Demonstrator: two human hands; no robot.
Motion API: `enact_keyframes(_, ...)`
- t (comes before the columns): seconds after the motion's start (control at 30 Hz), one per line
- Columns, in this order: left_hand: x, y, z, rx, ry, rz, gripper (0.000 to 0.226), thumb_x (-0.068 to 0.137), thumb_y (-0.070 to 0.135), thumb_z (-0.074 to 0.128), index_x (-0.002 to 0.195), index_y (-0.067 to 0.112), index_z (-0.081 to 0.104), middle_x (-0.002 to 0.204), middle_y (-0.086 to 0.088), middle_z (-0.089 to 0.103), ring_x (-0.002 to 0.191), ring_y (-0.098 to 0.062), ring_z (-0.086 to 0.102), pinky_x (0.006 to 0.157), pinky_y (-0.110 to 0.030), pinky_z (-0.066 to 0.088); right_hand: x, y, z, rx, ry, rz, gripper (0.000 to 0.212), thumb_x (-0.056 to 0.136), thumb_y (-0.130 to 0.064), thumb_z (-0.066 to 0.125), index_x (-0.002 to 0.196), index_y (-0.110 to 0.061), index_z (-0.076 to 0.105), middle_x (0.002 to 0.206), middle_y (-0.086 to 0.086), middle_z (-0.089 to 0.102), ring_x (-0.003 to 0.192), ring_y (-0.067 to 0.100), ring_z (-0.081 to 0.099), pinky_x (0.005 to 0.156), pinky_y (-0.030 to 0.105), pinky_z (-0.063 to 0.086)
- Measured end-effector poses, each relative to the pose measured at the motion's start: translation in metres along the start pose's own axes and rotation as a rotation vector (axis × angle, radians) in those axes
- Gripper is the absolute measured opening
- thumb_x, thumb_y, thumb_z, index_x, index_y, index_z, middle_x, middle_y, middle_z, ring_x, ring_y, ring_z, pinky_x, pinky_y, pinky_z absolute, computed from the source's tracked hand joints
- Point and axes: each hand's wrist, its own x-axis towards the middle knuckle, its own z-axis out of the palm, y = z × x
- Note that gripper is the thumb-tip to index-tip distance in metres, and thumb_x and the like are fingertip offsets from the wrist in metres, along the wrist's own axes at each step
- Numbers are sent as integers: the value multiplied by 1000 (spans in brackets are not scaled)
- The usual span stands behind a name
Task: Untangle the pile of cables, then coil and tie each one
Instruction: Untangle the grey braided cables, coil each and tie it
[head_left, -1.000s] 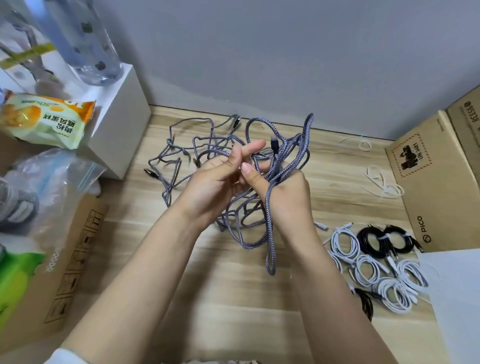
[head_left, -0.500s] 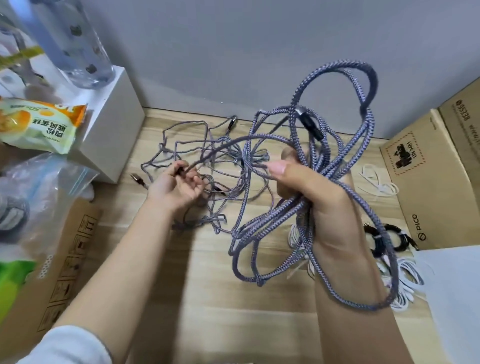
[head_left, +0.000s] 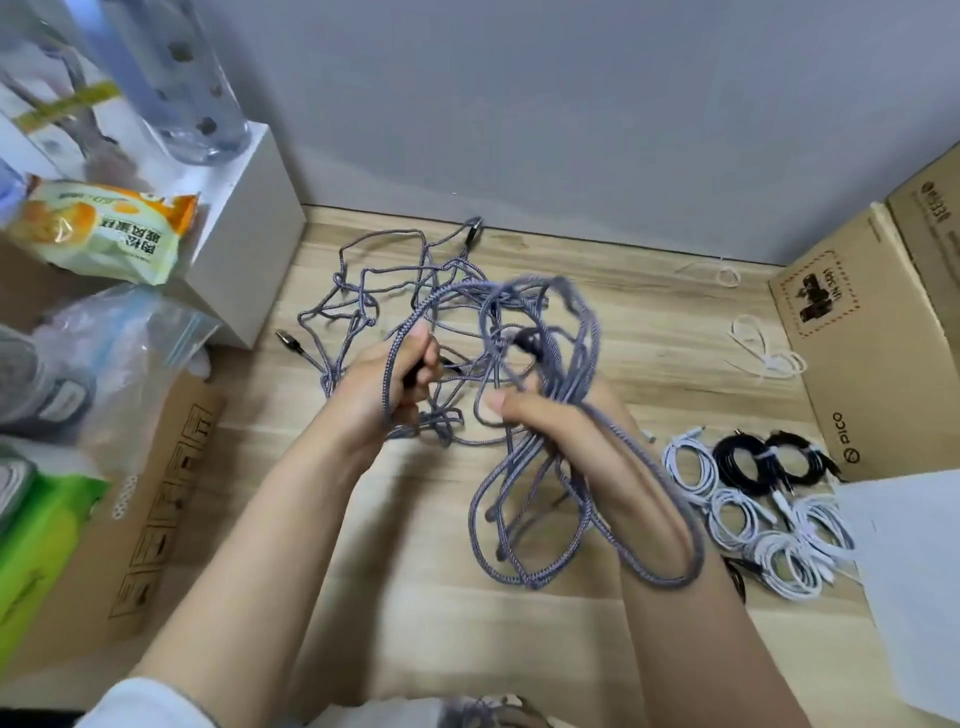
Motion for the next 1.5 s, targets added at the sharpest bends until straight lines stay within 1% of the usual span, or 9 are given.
enact_keyframes(0.17, -22, -4, 0, -96, 105, -3, 34, 100, 32, 37, 68, 20, 38, 45, 11, 36, 34, 0, 21, 35, -9, 11, -11, 79, 16, -509, -79, 170, 40, 79, -42, 70, 58, -18, 46, 59, -5, 49, 61, 13, 48, 61, 30, 36)
enact_keyframes(0.33, -43, -2, 13, -187, 55, 1, 31, 99, 33, 39, 70, 20, 41, 47, 11, 33, 38, 0, 18, 39, -14, 9, -29, 108, 36, -871, -300, 170, 71, 78, -38, 72, 137, -17, 38, 135, 10, 43, 127, 27, 42, 101, 33, 37)
enact_keyframes(0.47, -54, -2, 26, -207, 5, -11, 29, 99, 31, 39, 73, 19, 43, 47, 10, 32, 39, 0, 18, 34, -11, 13, -35, 92, 32, -992, -289, 28, 87, 78, -32, 72, 148, -20, 21, 141, 7, 35, 134, 25, 31, 106, 34, 29)
enact_keyframes(0.67, -59, -1, 39, -406, 55, 50, 25, 101, 23, 36, 80, 16, 46, 50, 8, 34, 36, -1, 23, 33, -10, 15, -64, 40, 12, -501, -309, -168, 55, 79, -19, 75, 129, -16, 53, 108, -7, 59, 88, -11, 54, 83, 11, 39)
enact_keyframes(0.8, -59, -3, 46, -205, 141, 162, 21, 98, 5, 38, 110, 19, 48, 79, 0, 55, 48, -3, 41, 37, -13, 31, -76, 29, 14, -160, -190, -252, 16, 87, -28, 56, 89, -18, 68, 56, -11, 55, 57, 5, 54, 70, 35, 51)
enact_keyframes(0.93, -66, -3, 44, 300, 184, 447, 18, 82, 27, 52, 94, 30, 64, 116, 3, 51, 104, -2, 50, 86, -13, 38, -75, 23, 10, -13, -6, -299, 19, 85, -34, 50, 73, -31, 64, 51, -9, 47, 46, 4, 42, 53, 28, 39)
enact_keyframes(1.13, -83, -5, 51, 293, -91, 558, 38, 82, 48, 48, 58, 21, 54, 55, 7, 43, 55, -8, 41, 53, -21, 35, -72, 12, 4, 262, 145, -304, 26, 88, -32, 56, 65, -22, 62, 47, -13, 38, 43, 0, 30, 47, 14, 20)
enact_keyframes(1.33, -94, 9, 47, -389, -486, 129, 42, 84, 39, 62, 49, 27, 41, 50, 9, 19, 42, -7, 14, 40, -18, 18, -69, 7, 8, 496, 136, -236, 30, 76, -42, 52, 56, -21, 60, 48, -9, 27, 42, 4, 18, 42, 19, 13)
enact_keyframes(1.5, -98, 32, 47, -908, -822, -95, 34, 102, 25, 35, 110, -1, 56, 62, 0, 27, 50, -11, 17, 53, -25, 18, -63, 14, 27, 332, 87, -272, 37, 92, -42, 44, 60, -30, 56, 44, -14, 37, 40, -2, 26, 40, 12, 22)
